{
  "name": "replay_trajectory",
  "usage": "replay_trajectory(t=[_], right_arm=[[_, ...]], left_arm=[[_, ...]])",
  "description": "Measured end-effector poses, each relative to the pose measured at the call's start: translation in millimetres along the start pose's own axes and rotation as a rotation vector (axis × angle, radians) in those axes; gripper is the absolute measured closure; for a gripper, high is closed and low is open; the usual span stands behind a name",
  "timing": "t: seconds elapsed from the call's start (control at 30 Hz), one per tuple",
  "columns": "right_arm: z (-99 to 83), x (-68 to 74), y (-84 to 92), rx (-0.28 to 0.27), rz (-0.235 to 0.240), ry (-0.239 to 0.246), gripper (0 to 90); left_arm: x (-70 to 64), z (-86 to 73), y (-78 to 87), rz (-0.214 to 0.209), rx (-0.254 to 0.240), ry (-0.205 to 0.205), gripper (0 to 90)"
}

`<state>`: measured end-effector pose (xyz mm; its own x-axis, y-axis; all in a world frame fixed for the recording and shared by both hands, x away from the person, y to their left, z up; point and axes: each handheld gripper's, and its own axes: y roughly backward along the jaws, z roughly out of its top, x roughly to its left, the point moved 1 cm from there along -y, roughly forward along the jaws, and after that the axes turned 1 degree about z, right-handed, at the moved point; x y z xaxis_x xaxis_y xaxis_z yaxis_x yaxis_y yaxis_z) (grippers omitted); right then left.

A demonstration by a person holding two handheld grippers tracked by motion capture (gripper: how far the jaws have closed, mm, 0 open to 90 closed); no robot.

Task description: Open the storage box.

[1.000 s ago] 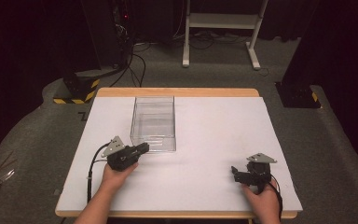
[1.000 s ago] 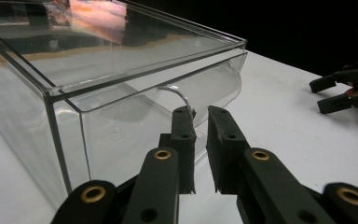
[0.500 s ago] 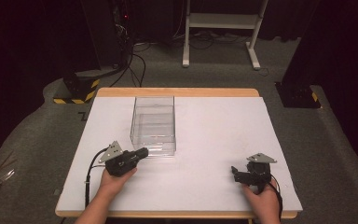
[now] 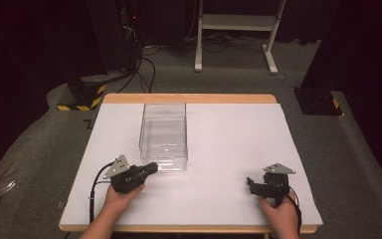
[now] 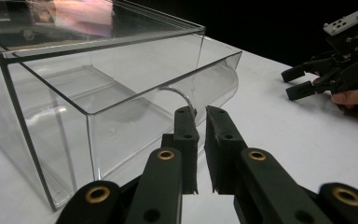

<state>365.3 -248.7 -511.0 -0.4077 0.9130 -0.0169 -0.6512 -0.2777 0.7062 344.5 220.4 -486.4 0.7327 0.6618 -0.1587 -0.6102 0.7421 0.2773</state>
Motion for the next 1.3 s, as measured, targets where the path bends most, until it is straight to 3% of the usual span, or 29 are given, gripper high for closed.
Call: replay_trajectory(t=[0.5,1.13,1.3], right_arm=[[0.1,-0.1,0.0,0.001,0.001,-0.001,12.9],[0.1,-0.1,0.0,0.001,0.001,-0.001,12.9],[0.1,-0.1,0.0,0.0,0.001,-0.001,12.9]], left_arm=[[-11.0,-4.4,9.5,-0.027,0.006,0.004,83.7],[-42.5,-15.4,26.1,-0.088,0.035,-0.021,85.1],[-45.2,-18.0,31.8,-0.09,0.044,-0.016,85.0]])
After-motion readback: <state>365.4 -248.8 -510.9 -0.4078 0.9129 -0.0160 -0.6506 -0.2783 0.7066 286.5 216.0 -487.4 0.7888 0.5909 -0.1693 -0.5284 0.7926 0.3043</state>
